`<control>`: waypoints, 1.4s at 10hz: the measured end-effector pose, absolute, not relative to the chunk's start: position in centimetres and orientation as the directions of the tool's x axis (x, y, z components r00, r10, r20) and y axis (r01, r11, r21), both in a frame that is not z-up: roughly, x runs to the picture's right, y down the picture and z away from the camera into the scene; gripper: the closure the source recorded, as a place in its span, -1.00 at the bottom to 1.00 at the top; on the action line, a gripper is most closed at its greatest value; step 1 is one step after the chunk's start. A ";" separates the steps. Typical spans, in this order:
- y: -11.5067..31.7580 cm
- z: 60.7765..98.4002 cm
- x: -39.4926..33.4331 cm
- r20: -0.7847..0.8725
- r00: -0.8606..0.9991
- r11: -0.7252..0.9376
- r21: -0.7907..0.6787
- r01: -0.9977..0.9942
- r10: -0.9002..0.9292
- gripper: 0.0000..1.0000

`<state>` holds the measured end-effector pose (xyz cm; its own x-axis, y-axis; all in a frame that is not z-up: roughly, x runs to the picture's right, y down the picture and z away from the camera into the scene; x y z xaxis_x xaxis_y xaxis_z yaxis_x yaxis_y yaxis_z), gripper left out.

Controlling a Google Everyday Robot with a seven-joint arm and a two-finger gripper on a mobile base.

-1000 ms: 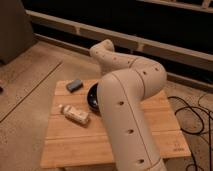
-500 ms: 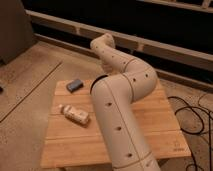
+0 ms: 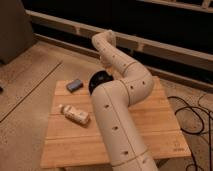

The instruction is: Drag the ceramic bowl in a circle

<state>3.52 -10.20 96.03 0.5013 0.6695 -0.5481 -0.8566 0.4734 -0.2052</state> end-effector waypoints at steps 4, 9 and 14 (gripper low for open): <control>-10.2 96.0 3.5 -0.549 0.501 0.472 -0.207 -0.857 0.670 0.44; -10.2 96.0 3.4 -0.548 0.502 0.472 -0.208 -0.857 0.669 -0.52; -10.1 96.1 3.4 -0.549 0.502 0.472 -0.208 -0.857 0.668 -0.60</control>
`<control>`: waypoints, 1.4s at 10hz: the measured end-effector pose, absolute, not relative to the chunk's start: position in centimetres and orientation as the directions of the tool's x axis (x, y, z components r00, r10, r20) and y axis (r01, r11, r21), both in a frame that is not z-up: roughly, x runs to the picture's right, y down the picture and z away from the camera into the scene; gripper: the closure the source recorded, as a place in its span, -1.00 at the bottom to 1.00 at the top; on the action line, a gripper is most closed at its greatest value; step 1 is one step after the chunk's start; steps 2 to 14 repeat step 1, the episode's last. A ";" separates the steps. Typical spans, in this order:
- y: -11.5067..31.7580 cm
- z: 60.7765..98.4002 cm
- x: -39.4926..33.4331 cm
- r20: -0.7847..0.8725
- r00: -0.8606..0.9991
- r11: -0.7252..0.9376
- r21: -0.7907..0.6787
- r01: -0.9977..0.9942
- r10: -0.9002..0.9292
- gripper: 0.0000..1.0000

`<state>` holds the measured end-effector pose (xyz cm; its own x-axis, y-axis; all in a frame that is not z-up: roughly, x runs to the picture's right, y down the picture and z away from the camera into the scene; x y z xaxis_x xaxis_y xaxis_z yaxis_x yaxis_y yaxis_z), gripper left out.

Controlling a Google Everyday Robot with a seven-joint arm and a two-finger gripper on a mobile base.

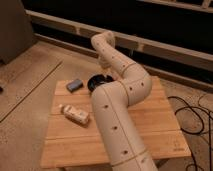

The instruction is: Drag the ceramic bowl in a circle

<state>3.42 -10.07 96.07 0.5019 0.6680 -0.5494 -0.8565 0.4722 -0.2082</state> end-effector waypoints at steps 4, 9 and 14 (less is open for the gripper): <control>-10.1 96.1 3.4 -0.549 0.502 0.472 -0.208 -0.857 0.668 -0.60; -10.1 96.1 3.4 -0.549 0.502 0.472 -0.208 -0.857 0.668 -0.60; -10.1 96.1 3.4 -0.549 0.502 0.472 -0.208 -0.857 0.668 -0.60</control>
